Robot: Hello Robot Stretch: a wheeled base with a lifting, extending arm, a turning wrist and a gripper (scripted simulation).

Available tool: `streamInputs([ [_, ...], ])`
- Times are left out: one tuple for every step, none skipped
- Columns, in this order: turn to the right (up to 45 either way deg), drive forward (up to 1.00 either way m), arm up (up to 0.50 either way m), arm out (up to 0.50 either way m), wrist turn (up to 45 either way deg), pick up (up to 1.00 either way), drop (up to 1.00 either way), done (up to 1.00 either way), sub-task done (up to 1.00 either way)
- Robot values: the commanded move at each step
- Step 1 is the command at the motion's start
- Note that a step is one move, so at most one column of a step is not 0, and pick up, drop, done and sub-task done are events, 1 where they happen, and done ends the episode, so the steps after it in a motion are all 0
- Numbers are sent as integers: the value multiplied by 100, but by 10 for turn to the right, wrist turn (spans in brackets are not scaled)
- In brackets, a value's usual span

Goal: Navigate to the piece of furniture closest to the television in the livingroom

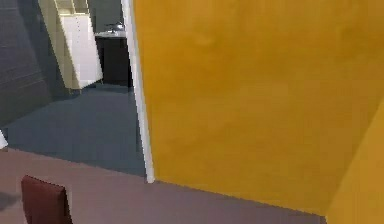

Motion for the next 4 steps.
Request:
streamInputs([
  [-90, 0, 0, 0, 0, 0, 0, 0, 0],
  [-30, 0, 0, 0, 0, 0, 0, 0, 0],
  [0, 20, 0, 0, 0, 0, 0, 0, 0],
  [-450, 0, 0, 0, 0, 0, 0, 0, 0],
])
